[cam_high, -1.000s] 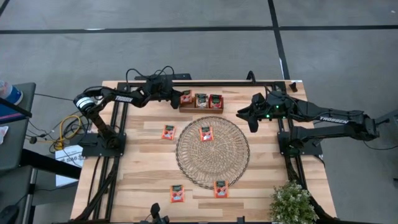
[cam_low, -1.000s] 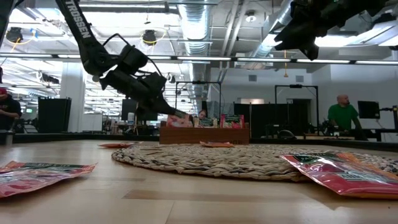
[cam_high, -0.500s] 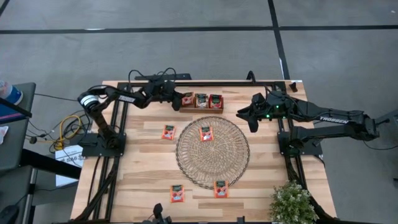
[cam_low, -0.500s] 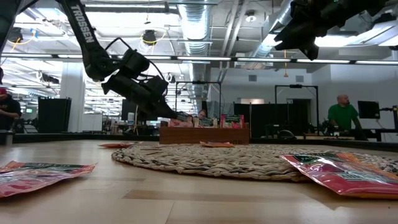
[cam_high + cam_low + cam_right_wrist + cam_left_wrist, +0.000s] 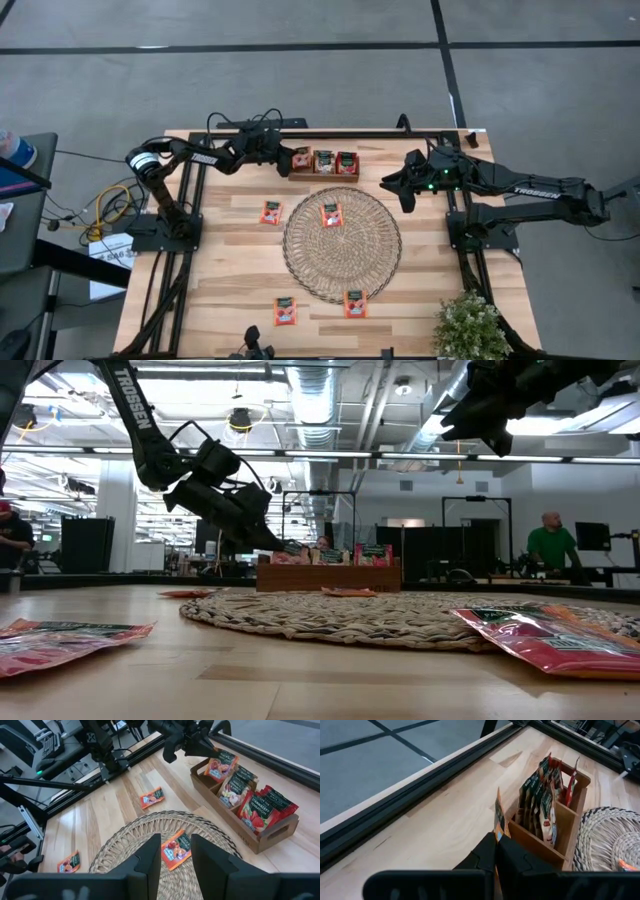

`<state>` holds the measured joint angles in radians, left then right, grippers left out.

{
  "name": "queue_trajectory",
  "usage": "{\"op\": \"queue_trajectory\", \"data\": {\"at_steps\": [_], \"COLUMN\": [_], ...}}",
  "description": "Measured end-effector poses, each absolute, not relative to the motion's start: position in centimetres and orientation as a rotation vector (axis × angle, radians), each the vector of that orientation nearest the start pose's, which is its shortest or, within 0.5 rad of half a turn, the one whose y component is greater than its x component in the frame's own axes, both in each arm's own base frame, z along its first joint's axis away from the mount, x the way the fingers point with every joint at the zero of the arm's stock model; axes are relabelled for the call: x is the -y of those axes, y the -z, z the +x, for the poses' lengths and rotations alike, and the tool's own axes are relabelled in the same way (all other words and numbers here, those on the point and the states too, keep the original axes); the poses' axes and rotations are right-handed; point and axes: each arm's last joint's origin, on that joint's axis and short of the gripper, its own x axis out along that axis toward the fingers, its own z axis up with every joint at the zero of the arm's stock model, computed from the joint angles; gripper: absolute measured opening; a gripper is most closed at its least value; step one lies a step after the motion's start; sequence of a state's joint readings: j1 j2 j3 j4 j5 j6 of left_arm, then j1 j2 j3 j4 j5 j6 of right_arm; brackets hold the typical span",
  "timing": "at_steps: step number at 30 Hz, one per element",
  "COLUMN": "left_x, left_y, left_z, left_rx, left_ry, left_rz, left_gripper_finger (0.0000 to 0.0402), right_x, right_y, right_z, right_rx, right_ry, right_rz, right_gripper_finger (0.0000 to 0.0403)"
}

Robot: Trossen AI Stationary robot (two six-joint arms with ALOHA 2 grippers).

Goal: Pick & Place Tea
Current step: Put the orange tea bag into the left section of the brown wooden organizer

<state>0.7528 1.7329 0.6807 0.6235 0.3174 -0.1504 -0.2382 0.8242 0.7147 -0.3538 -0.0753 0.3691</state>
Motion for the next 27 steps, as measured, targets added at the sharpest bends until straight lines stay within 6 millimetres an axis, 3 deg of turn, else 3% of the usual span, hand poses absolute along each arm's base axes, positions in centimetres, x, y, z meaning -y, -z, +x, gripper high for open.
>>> {"op": "queue_trajectory", "data": {"at_steps": [6, 16, 22, 27], "left_x": [-21.4, -21.4, -20.8, -18.8], "left_y": [-14.1, -14.6, -18.5, -22.7], "left_z": [24.2, 24.1, 23.7, 22.5], "left_rx": [-0.341, -0.32, -0.185, -0.12], "left_ry": [-0.457, -0.46, -0.413, -0.322], "left_rz": [-0.362, -0.382, -0.341, -0.376], "left_gripper_finger": [0.0021, 0.0124, 0.0145, 0.0145], "right_x": [4.0, 4.0, 4.0, 4.0], "right_y": [-28.7, -28.7, -28.7, -28.7], "right_z": [17.3, 17.3, 17.3, 17.3], "right_rx": [-0.424, -0.424, -0.427, -0.429], "right_ry": [0.244, 0.243, 0.243, 0.241], "right_rz": [0.434, 0.434, 0.433, 0.434], "right_gripper_finger": [0.0097, 0.0097, 0.0097, 0.0097]}}
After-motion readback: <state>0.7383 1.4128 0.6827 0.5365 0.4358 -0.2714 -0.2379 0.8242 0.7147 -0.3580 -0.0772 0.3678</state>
